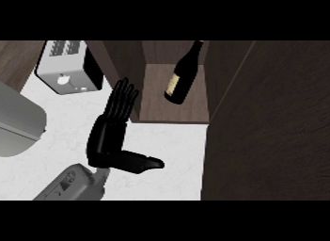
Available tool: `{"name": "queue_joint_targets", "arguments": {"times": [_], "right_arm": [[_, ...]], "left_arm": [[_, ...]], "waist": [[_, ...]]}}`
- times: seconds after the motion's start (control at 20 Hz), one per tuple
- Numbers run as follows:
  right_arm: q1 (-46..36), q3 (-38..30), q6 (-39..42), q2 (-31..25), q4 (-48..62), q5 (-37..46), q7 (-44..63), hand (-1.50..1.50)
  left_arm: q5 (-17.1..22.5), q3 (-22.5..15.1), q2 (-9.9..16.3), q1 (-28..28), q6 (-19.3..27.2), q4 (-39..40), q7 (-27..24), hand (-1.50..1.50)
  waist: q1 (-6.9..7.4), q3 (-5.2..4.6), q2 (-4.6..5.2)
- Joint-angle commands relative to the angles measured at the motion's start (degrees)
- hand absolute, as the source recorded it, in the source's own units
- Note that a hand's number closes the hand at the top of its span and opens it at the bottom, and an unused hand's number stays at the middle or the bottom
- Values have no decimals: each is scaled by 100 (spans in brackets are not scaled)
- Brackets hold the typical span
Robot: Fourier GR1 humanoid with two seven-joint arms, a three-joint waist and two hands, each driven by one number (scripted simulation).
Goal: Pick up the wine, place it into the cabinet and close the cabinet
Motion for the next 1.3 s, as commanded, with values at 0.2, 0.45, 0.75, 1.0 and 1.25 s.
{"name": "queue_joint_targets", "arguments": {"times": [0.2, 0.45, 0.75, 1.0, 1.25], "right_arm": [[-707, -145, -5, -274, 234, -76, 388, 150], [112, 161, 1071, -840, -107, -143, 43, 150], [564, 987, 1411, -860, -552, -289, 478, 150], [644, 1932, 1206, -592, -809, -540, 1133, 150], [616, 3060, 830, -245, -955, 266, 1461, 150]], "left_arm": [[-451, -124, 426, 1196, 689, -2277, 650, -150], [-754, -108, 677, 1809, 765, -2583, 426, -150], [-655, 500, 1465, 2950, 626, -3533, 296, -150], [-206, 1342, 1779, 3322, 286, -3845, 369, -150], [150, 2051, 2167, 4700, -714, -4063, -364, -150]], "waist": [[-40, -3, 33], [-63, 0, 26], [-46, -4, 17], [-46, -9, 26], [25, -21, -9]]}}
